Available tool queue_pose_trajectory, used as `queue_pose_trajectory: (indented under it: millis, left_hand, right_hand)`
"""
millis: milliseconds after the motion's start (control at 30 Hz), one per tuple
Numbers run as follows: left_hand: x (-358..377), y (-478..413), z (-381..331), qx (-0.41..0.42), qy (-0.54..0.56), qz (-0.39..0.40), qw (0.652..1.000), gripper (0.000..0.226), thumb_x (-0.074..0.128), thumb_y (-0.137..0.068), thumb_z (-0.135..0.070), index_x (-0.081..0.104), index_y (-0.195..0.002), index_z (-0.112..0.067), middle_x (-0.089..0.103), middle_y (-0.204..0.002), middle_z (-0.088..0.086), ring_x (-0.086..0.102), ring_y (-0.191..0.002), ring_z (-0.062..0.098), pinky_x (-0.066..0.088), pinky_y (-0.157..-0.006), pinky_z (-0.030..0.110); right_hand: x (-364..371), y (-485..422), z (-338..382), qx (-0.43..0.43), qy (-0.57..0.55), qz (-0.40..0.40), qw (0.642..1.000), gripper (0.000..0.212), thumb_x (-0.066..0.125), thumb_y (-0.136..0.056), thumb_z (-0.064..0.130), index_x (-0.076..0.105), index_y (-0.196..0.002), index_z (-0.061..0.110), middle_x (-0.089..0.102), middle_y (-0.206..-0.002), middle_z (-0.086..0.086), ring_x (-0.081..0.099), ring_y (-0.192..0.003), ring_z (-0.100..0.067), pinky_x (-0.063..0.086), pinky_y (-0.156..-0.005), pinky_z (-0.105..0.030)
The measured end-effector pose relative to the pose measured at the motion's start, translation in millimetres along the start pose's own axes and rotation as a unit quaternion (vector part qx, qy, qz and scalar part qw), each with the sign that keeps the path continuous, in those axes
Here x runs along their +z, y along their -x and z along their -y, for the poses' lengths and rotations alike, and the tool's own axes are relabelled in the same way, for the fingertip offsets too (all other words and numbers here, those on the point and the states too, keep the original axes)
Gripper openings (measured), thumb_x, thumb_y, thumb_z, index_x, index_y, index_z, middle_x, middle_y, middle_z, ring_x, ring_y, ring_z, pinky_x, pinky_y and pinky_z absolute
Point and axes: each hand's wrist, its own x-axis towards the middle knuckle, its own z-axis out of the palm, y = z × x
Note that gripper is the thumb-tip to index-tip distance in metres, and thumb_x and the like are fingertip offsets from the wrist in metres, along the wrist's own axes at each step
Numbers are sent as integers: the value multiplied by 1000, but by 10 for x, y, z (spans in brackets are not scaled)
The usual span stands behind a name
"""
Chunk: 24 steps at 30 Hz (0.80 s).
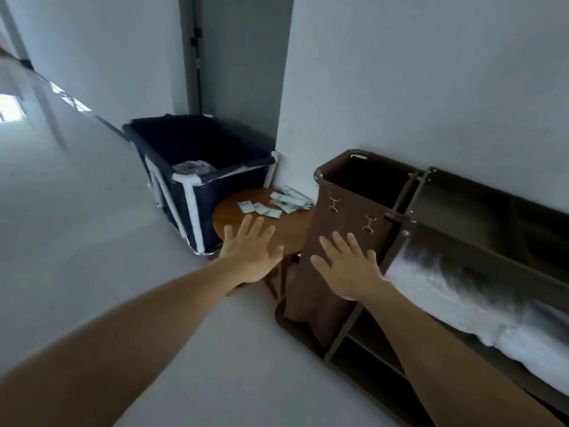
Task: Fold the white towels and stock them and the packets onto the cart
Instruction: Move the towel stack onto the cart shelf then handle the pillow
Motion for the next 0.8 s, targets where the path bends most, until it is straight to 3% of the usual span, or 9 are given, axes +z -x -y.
queue_pose_trajectory:
  millis: [267,667,800]
  left_hand:
    - [-125,-600,1526,-61,-26,-8,998,69,15,-97,-64,13,-156,-29,1,-166,0,-9,-152,26,3,-119,60]
    - [-121,-2266,2357,-118,-31,6,993,66,18,-99,-61,15,-156,-29,1,-166,0,-9,-152,25,1,-118,58]
    - [-263,-2779,2681,-147,-32,-30,988,62,24,-99,-59,24,-153,-30,8,-165,-1,-3,-152,26,6,-118,58]
  right_hand:
    - [-117,-1147,1118,-44,-13,-4,999,65,13,-100,63,2,-158,35,-9,-167,4,-14,-153,-23,5,-120,-61]
    - [-254,-3324,1521,-106,-13,22,994,66,14,-101,63,5,-159,34,-6,-168,3,-12,-153,-25,4,-120,-60]
    - [-401,-4064,1713,-135,-3,7,991,66,14,-101,64,2,-159,35,-7,-168,2,-11,-154,-25,3,-121,-58]
